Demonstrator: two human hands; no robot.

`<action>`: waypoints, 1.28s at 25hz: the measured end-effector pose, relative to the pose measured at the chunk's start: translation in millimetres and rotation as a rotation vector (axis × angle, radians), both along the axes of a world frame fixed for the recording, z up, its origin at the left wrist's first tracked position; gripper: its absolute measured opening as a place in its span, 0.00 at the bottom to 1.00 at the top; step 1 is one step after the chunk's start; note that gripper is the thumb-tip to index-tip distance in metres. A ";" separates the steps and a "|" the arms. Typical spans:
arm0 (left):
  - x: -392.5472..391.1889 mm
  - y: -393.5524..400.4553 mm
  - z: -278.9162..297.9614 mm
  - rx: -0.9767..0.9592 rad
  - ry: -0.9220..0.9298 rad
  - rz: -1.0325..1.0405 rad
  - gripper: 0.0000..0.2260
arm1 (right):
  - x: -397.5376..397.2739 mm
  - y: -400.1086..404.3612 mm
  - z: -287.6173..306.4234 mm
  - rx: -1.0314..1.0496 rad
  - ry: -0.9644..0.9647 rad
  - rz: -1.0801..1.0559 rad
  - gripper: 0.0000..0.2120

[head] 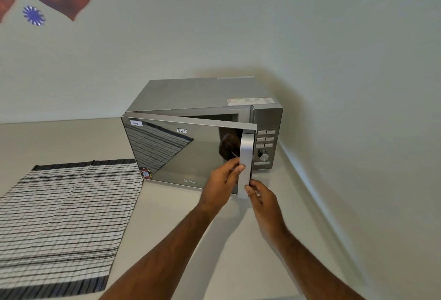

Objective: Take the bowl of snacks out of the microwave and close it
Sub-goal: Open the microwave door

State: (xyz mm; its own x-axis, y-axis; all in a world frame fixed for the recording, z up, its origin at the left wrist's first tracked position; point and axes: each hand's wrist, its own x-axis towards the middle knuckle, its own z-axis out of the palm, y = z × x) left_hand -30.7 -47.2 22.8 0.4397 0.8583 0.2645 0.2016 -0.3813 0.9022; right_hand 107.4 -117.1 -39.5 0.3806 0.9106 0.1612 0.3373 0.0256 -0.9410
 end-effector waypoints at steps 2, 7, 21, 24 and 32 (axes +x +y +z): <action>-11.5 -11.4 2.6 -0.024 -0.034 -0.030 0.16 | -13.9 -12.9 1.9 0.007 0.045 -0.028 0.16; -49.6 -39.4 4.7 -0.115 -0.102 -0.118 0.20 | -51.4 -54.0 0.2 0.027 0.107 -0.055 0.16; -200.3 -103.3 13.0 -0.160 -0.106 -0.122 0.11 | -175.8 -135.2 18.5 -0.038 0.198 0.021 0.05; -229.7 -120.8 18.3 -0.111 -0.045 -0.056 0.12 | -203.3 -145.1 21.1 -0.059 0.221 0.109 0.12; -314.4 -156.4 29.6 -0.092 0.072 0.199 0.14 | -264.0 -165.9 33.5 -0.194 0.324 0.393 0.14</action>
State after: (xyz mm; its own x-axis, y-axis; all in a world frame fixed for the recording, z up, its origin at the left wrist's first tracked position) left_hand -345.1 -203.6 52.4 0.2742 0.9491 0.1551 0.3301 -0.2444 0.9117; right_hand -156.6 -282.9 -6.0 0.0082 0.9956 -0.0929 0.0296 -0.0931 -0.9952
